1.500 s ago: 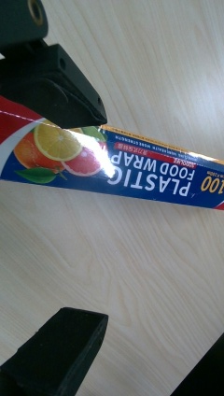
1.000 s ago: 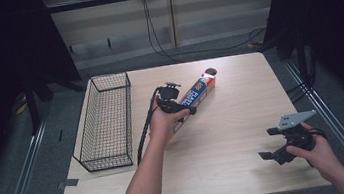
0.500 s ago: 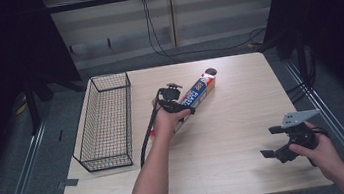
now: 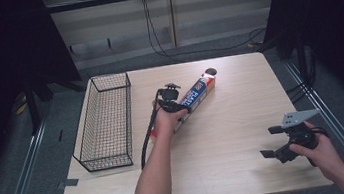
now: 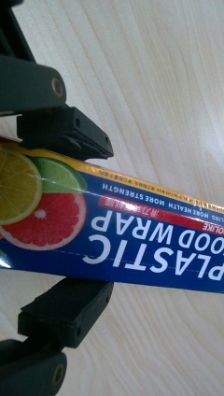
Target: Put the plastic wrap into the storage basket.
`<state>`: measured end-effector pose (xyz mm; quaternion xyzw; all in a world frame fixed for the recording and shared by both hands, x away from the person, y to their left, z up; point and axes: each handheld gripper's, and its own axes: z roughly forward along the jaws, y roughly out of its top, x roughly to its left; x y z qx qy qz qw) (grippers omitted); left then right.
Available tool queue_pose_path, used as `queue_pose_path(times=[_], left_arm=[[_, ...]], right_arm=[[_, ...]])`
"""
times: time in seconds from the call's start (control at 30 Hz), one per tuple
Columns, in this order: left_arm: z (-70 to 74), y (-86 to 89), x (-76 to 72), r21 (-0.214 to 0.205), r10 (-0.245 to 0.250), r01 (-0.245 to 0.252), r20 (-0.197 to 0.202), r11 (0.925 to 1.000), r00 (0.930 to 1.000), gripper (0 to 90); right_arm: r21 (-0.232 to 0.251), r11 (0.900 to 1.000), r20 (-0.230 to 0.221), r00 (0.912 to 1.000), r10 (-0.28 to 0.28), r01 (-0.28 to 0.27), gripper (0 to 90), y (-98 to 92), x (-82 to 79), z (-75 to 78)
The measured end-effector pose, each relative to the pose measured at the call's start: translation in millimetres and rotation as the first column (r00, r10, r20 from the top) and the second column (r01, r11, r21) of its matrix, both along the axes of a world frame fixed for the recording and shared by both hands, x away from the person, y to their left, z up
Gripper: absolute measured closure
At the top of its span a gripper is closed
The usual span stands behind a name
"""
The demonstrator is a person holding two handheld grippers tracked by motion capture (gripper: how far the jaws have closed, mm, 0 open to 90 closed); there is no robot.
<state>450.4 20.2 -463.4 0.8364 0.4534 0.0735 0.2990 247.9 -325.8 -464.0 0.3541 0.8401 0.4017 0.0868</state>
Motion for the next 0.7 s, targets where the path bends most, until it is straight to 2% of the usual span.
queue_pose_path(times=[0.03, 0.07, 0.1, 0.13, 0.3, 0.37, 0.57, 0.7], left_arm=[[-0.3, -0.9, -0.7, 0.000, 0.004, -0.004, 0.003, 1.0000, 1.0000, 32.2], [-0.3, -1.2, -1.0, 0.021, -0.008, 0.008, 0.015, 0.9998, 0.9999, 32.7], [-0.8, -3.1, -2.1, 0.011, -0.002, 0.002, 0.016, 0.9999, 0.9999, 33.8], [0.1, -2.8, -2.3, 0.031, -0.015, 0.015, 0.011, 0.9994, 0.9998, 33.8], [3.5, -3.4, -8.7, 0.060, -0.031, 0.033, -0.021, 0.9977, 0.9993, 36.8], [3.7, -4.0, -10.9, 0.055, -0.022, 0.023, -0.025, 0.9982, 0.9995, 37.3], [6.5, -1.7, -21.0, 0.077, -0.019, 0.023, -0.052, 0.9968, 0.9985, 38.5], [8.5, -2.3, -21.3, 0.092, -0.028, 0.033, -0.063, 0.9952, 0.9976, 37.3]], right_arm=[[0.001, 1.0000, -0.003, 1.0000, 0.002, -0.002, 3.7, 0.2, 0.0, 0.1], [0.000, 1.0000, -0.001, 1.0000, 0.001, -0.001, 3.7, 0.5, 0.2, 0.1], [0.003, 1.0000, -0.003, 1.0000, 0.000, 0.000, 3.7, 0.8, 0.1, 0.3], [0.003, 1.0000, -0.003, 1.0000, 0.000, 0.000, 3.7, 0.8, 0.1, 0.3], [0.002, 1.0000, -0.003, 1.0000, 0.002, -0.002, 3.7, 0.7, 0.3, 0.1], [0.001, 1.0000, -0.004, 1.0000, 0.001, -0.001, 3.7, 0.9, 0.3, 0.0], [0.001, 1.0000, -0.002, 1.0000, 0.007, -0.007, 3.7, 2.4, 0.5, 0.6], [0.005, 1.0000, -0.004, 1.0000, 0.001, -0.001, 3.7, 2.7, 0.2, 1.0]])
